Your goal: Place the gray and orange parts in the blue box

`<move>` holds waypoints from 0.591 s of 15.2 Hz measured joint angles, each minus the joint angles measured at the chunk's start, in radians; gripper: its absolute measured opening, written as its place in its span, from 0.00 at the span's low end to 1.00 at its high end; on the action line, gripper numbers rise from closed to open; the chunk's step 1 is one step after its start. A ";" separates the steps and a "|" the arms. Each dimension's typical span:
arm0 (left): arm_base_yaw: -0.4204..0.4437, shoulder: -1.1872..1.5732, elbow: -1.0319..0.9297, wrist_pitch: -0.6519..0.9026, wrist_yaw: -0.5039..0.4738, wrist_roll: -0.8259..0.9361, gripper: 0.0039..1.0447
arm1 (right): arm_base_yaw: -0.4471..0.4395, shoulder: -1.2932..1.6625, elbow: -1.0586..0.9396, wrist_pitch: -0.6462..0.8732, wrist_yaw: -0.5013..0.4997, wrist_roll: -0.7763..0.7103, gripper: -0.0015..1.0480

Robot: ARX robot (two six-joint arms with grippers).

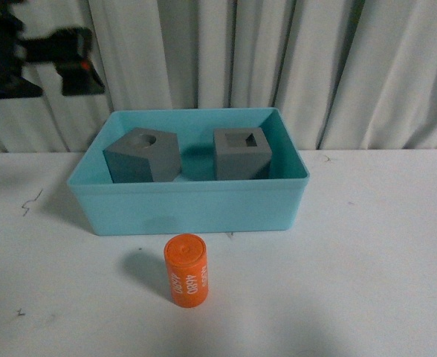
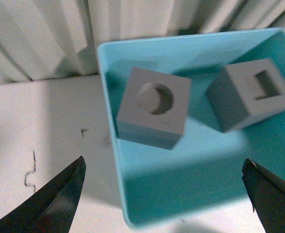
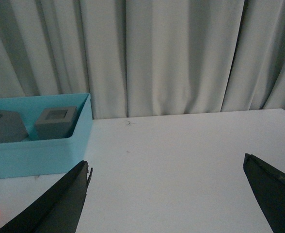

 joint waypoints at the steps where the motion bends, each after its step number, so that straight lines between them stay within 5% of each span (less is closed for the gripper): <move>1: 0.036 -0.166 -0.107 -0.052 0.090 -0.072 0.94 | 0.000 0.000 0.000 0.000 0.000 0.000 0.94; 4: 0.181 -0.603 -0.449 -0.261 0.215 -0.176 0.94 | 0.000 0.000 0.000 0.000 0.000 0.000 0.94; 7: 0.452 -1.029 -0.690 -0.570 0.256 -0.161 0.94 | 0.000 0.000 0.000 0.000 0.000 0.000 0.94; 9: 0.581 -1.170 -0.725 -0.546 0.322 -0.118 0.92 | 0.000 0.000 0.000 0.000 0.000 0.000 0.94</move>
